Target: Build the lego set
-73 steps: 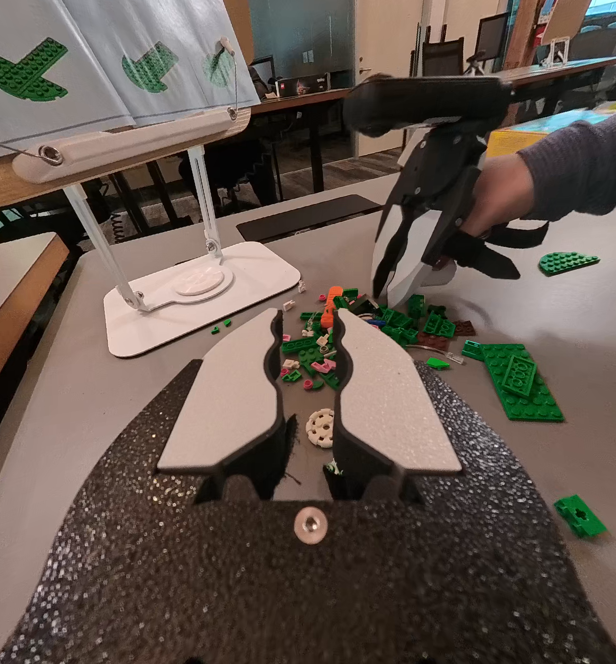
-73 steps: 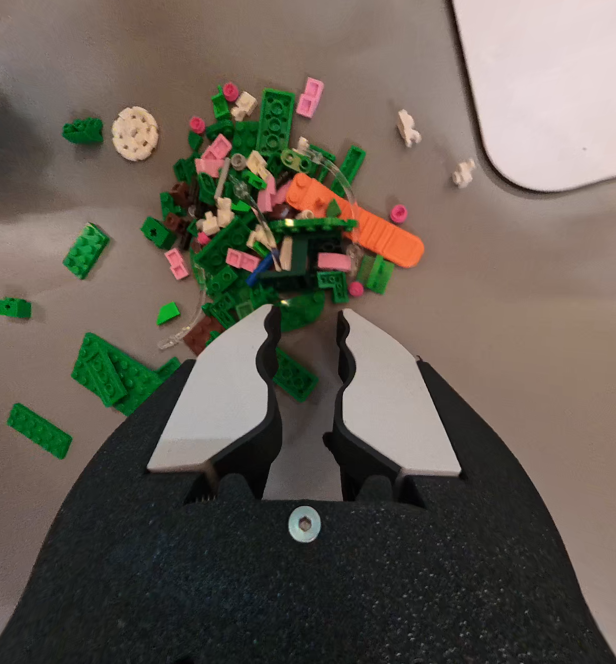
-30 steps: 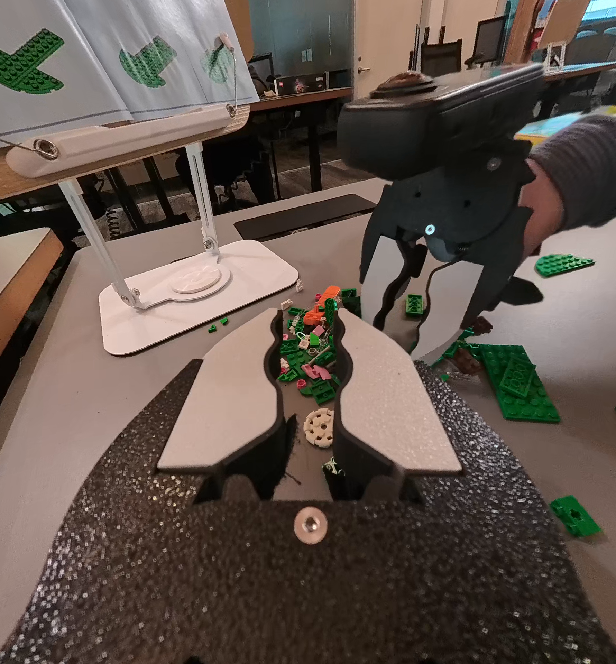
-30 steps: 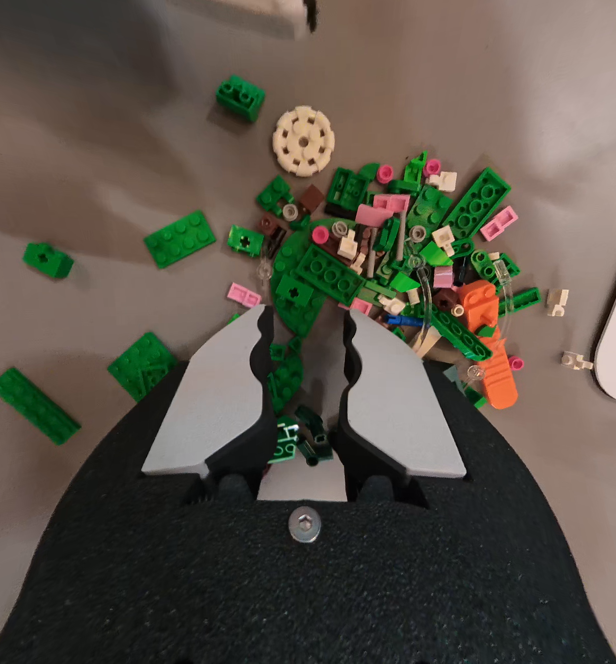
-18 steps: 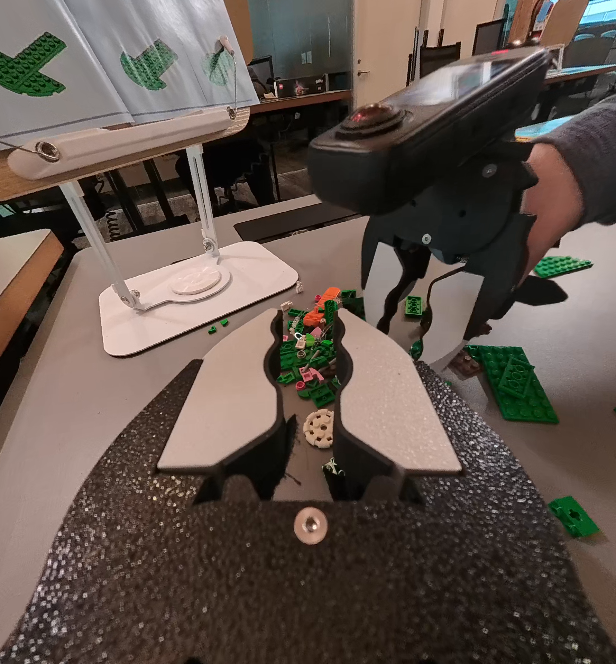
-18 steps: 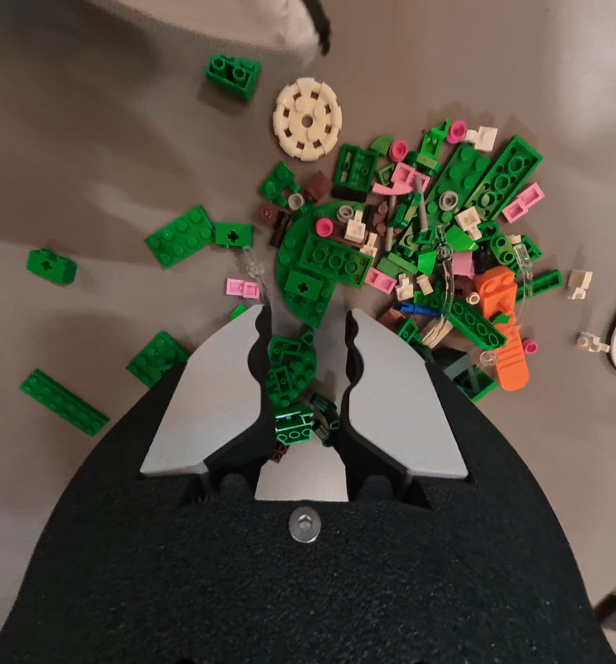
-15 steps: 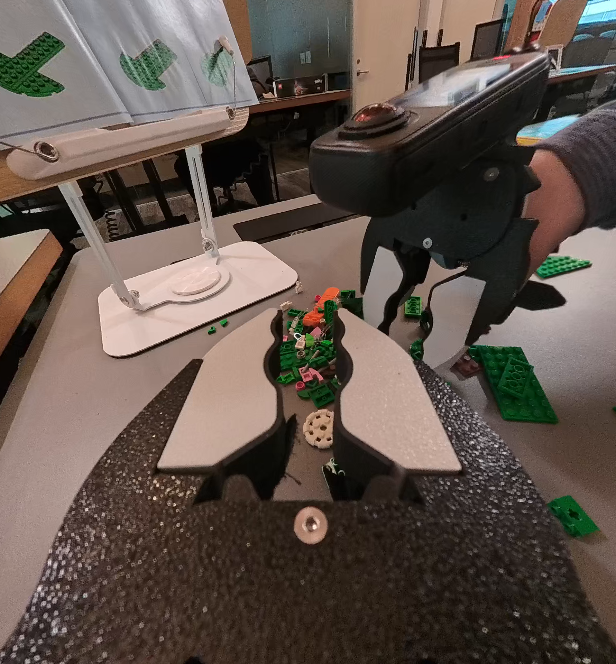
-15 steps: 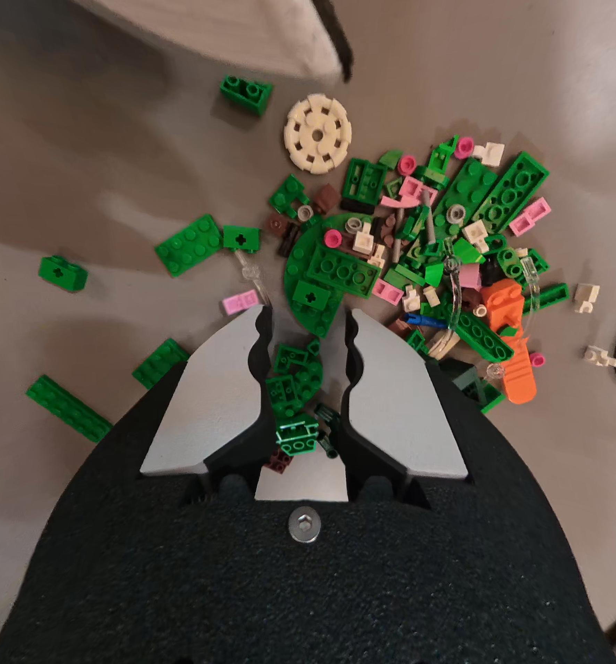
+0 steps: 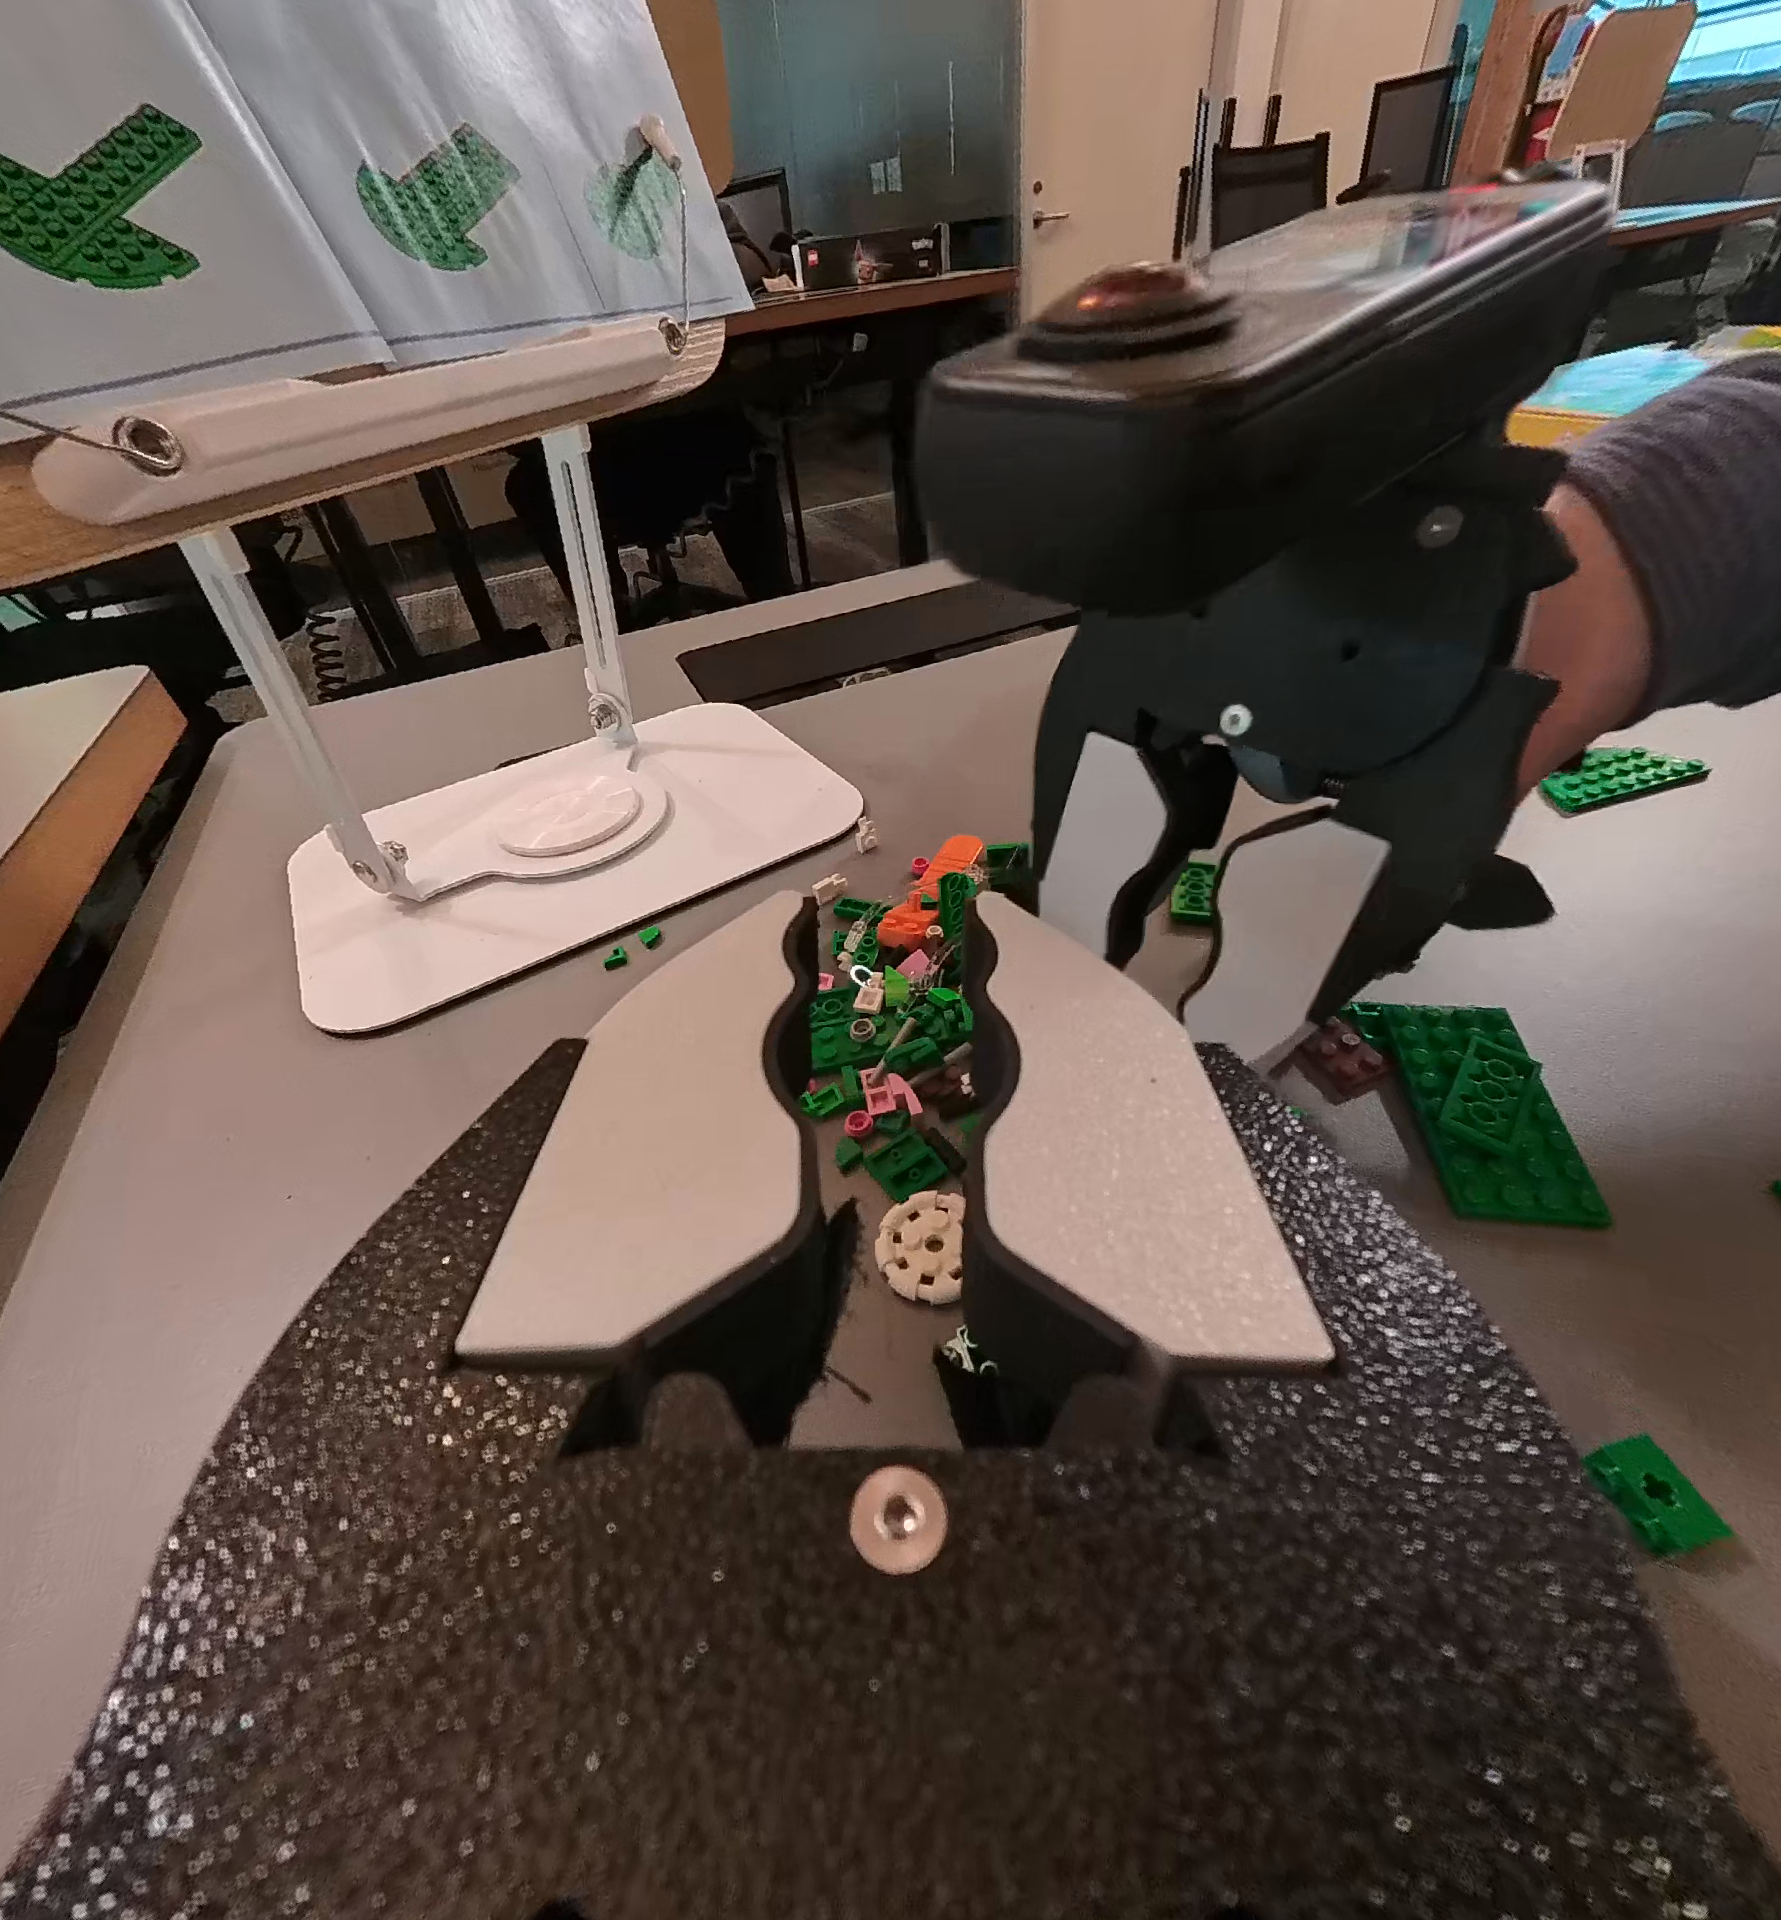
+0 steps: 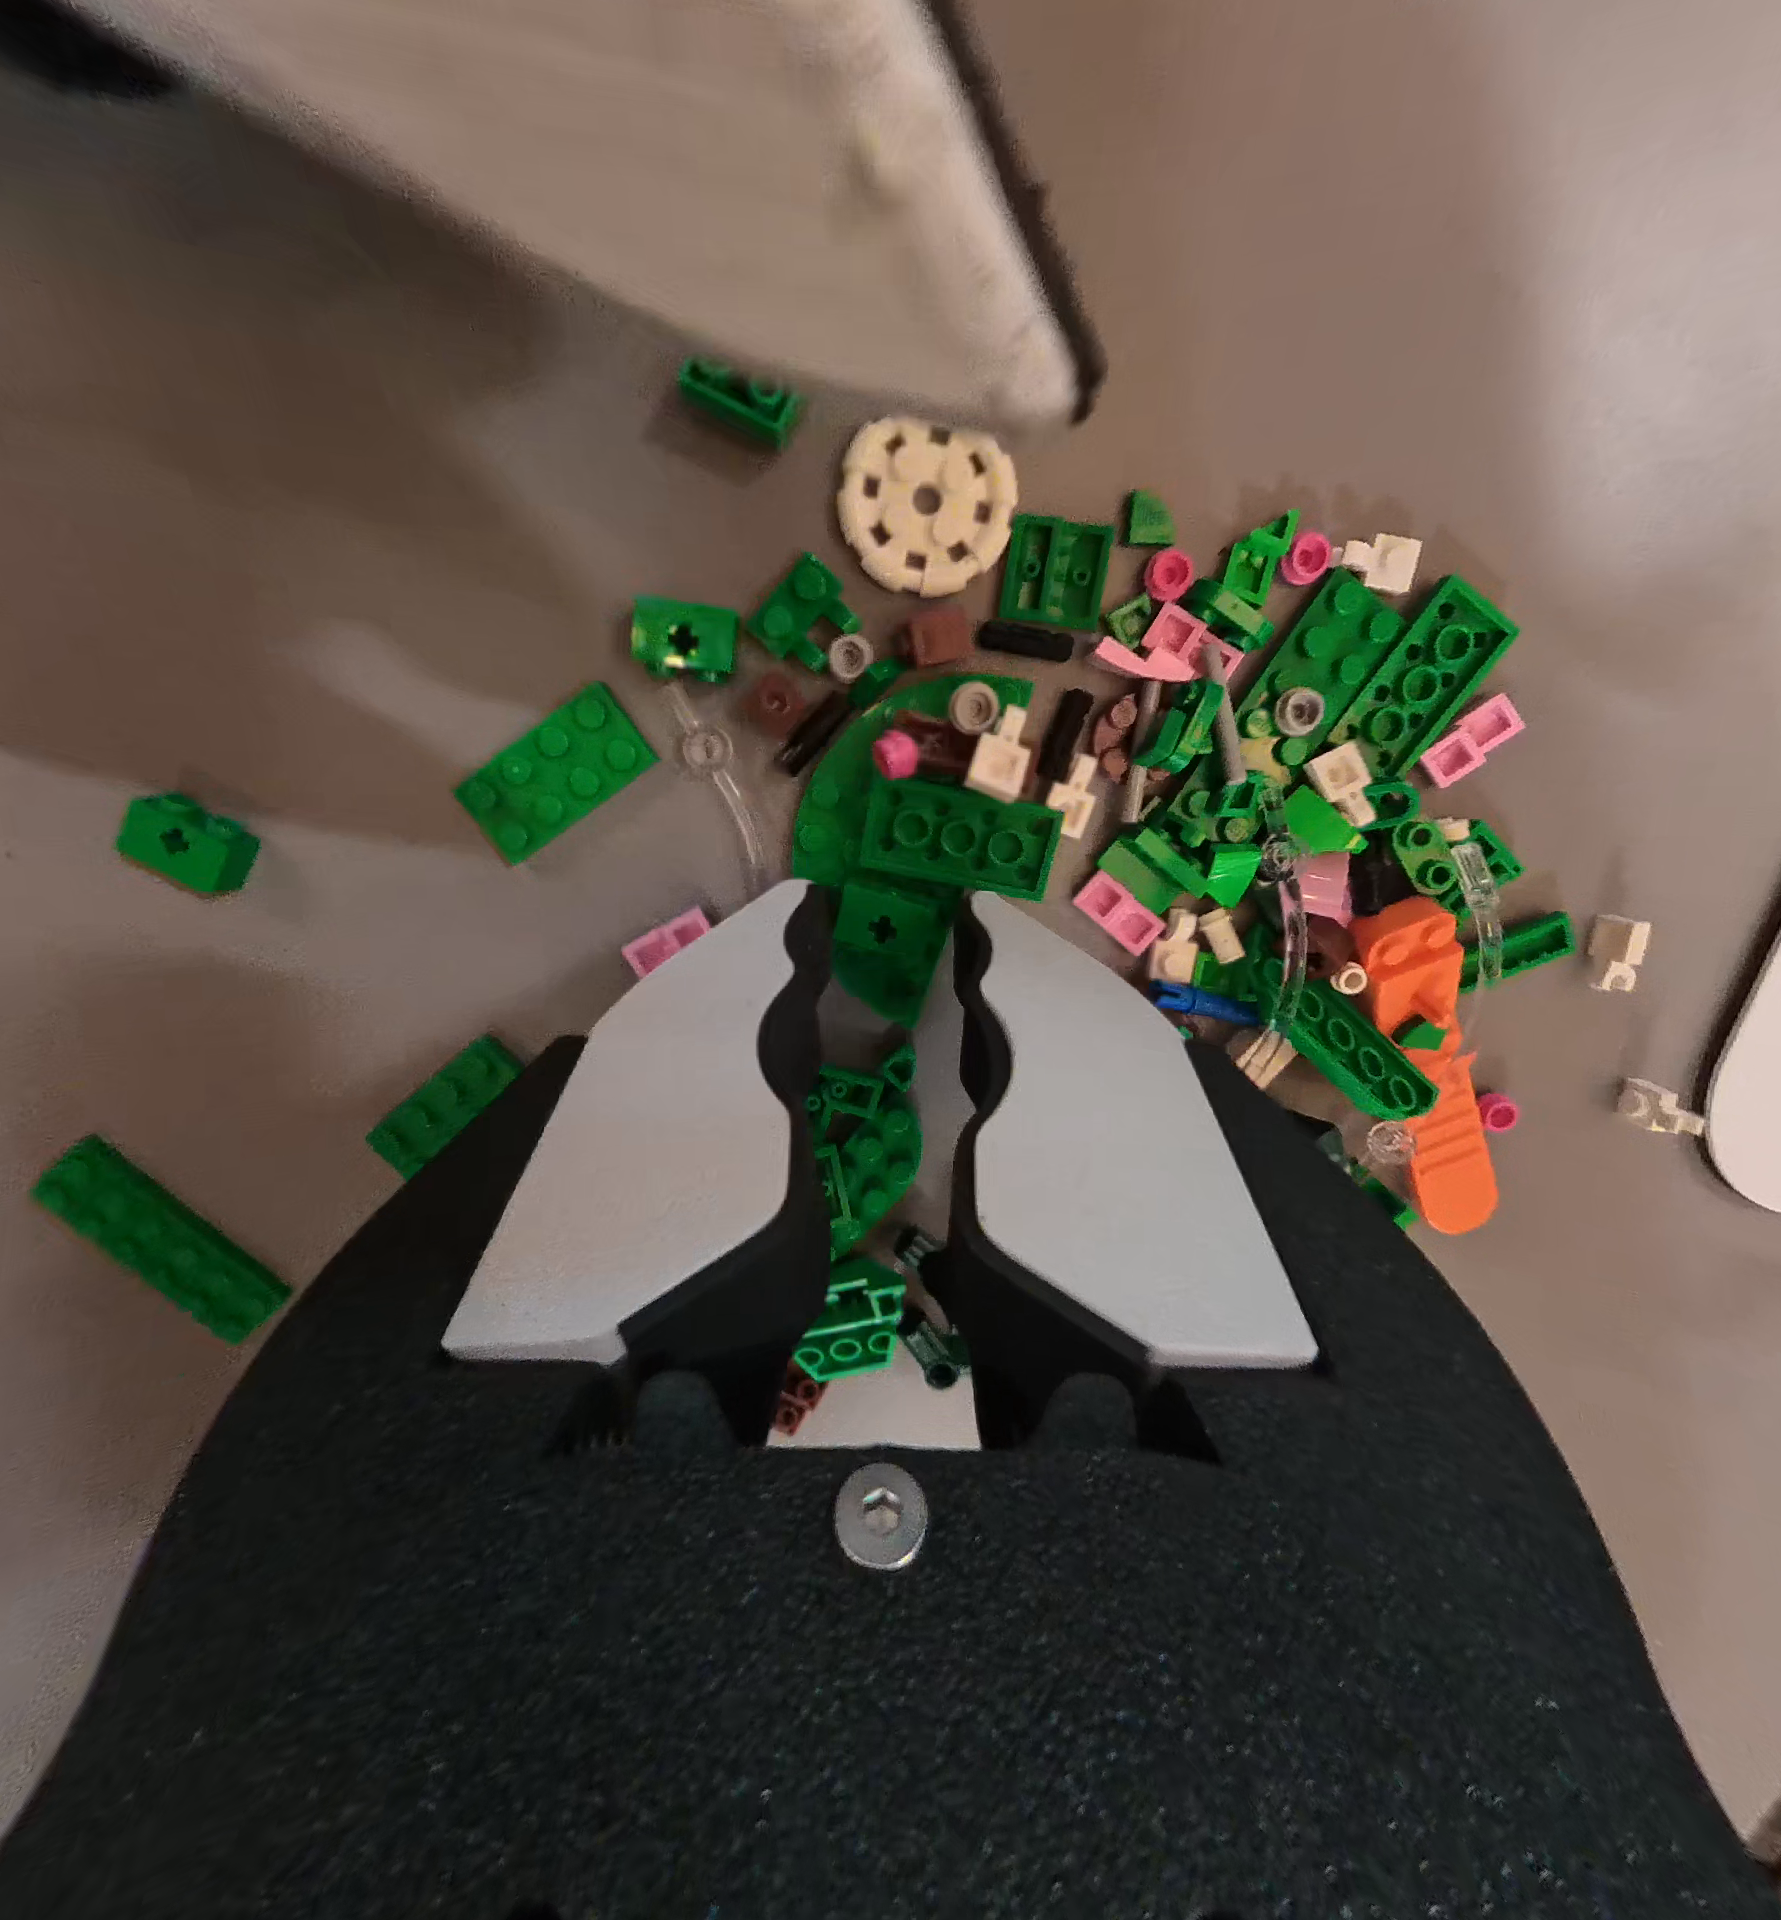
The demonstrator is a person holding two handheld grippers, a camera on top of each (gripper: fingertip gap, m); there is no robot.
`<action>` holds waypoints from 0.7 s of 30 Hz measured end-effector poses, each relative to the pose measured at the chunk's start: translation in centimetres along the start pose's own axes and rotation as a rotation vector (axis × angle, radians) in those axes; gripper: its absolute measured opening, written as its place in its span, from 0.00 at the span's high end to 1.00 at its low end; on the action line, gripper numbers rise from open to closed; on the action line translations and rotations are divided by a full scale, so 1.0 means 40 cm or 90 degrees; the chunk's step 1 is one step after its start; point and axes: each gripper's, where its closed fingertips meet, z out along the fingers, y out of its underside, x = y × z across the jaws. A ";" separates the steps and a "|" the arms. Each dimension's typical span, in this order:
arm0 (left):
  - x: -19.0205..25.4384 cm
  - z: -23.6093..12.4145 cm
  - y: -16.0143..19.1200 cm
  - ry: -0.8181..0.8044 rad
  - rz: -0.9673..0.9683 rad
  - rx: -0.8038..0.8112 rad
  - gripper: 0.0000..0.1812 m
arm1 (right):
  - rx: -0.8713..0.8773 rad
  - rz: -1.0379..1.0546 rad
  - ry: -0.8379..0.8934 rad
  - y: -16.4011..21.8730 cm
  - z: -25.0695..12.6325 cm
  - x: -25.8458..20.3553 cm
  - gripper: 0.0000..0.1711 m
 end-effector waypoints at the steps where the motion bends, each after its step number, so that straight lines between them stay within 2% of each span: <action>1: -0.001 -0.001 -0.001 0.000 -0.002 0.002 0.86 | 0.003 -0.010 0.002 0.004 -0.002 -0.003 0.87; 11: 0.003 0.001 0.003 0.008 -0.009 -0.001 0.86 | 0.045 -0.092 0.033 0.042 -0.028 -0.049 0.87; 15: 0.027 0.008 0.011 0.053 -0.024 -0.011 0.85 | 0.057 -0.215 0.178 0.044 -0.066 -0.024 0.88; 18: 0.085 0.023 0.038 0.161 -0.086 -0.053 0.76 | 0.058 -0.305 0.278 0.040 -0.092 -0.011 0.87; 21: 0.119 0.033 0.076 0.218 -0.129 -0.116 0.69 | 0.075 -0.351 0.328 0.034 -0.106 -0.011 0.87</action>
